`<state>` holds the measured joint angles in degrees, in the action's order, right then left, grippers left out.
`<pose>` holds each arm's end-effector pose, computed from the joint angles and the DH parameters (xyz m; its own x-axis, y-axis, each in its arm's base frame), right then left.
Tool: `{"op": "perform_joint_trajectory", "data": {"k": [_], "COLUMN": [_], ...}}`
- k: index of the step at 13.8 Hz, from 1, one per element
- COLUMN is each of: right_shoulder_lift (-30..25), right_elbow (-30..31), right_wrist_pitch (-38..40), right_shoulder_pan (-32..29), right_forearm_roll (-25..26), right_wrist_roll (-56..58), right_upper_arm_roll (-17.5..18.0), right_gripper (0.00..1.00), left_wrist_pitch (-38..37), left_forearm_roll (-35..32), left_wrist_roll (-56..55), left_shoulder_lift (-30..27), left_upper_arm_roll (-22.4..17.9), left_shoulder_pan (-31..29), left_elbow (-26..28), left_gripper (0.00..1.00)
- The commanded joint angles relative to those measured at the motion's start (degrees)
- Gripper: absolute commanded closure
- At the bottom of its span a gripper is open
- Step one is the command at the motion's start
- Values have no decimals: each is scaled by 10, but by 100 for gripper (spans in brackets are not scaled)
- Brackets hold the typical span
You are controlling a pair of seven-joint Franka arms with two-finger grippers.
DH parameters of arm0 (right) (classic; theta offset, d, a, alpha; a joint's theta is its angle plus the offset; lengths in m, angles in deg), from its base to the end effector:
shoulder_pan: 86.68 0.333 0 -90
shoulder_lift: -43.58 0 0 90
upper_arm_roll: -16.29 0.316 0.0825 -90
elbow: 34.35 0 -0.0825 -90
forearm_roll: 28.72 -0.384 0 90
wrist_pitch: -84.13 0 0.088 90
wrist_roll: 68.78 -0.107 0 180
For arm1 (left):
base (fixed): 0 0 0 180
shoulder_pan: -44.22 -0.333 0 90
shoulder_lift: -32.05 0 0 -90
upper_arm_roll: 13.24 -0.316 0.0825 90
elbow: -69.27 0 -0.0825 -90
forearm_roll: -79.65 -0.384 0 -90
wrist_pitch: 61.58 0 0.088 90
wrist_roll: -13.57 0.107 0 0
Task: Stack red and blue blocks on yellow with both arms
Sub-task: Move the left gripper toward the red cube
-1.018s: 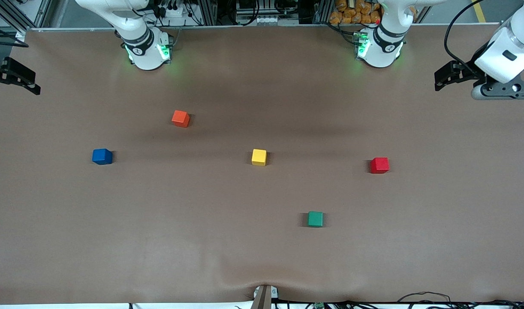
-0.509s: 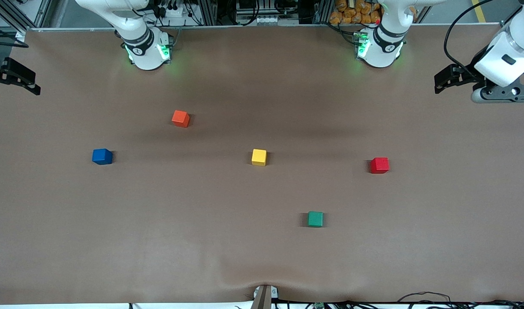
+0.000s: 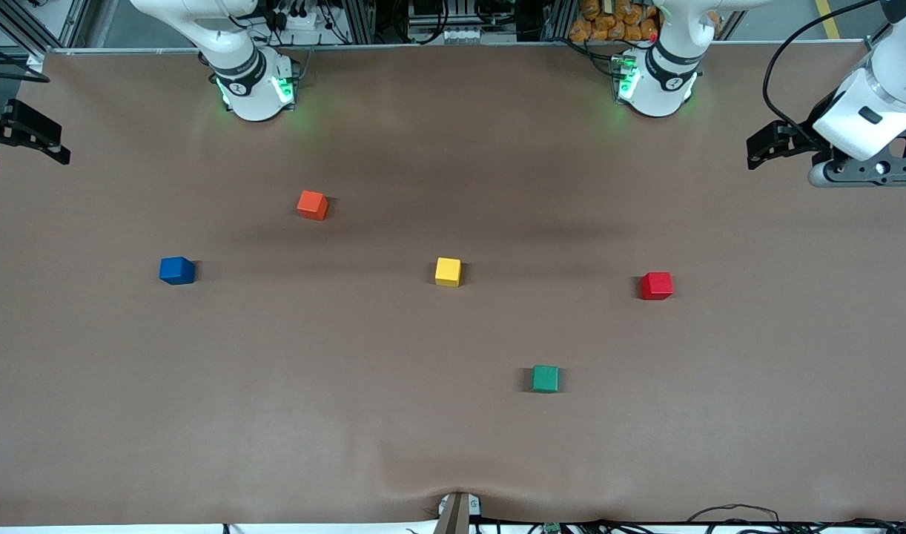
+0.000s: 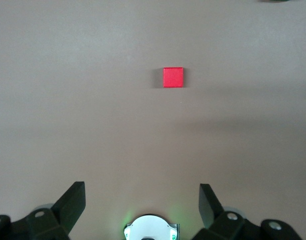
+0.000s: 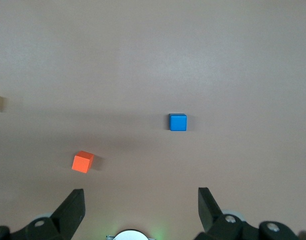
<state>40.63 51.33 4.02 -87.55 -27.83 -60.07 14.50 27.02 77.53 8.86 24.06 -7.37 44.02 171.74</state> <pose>0.5190 -0.0265 0.6723 0.9936 0.1029 -0.0473 0.1033 -0.9946 0.0067 0.5014 -0.0490 0.5939 0.9950 -0.0130 -0.0986 -0.0189 -0.9981 -0.0594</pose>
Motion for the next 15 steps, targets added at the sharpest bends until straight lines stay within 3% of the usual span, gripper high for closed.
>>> {"op": "perform_joint_trajectory", "data": {"k": [1, 15], "right_shoulder_lift": [4, 6], "right_elbow": [-11, -12], "right_wrist_pitch": [6, 5], "right_shoulder_pan": [-6, -8], "right_forearm_roll": [4, 4], "right_wrist_roll": [-5, -6], "right_upper_arm_roll": [4, 4], "right_gripper": [0, 0], "left_wrist_pitch": [11, 72], "left_forearm_roll": [9, 9], "left_wrist_roll": [-4, -4], "left_shoulder_lift": [-4, -3], "left_upper_arm_roll": [2, 2], "left_shoulder_pan": [-6, -9], "left_elbow": [13, 54], "left_gripper": [0, 0]}}
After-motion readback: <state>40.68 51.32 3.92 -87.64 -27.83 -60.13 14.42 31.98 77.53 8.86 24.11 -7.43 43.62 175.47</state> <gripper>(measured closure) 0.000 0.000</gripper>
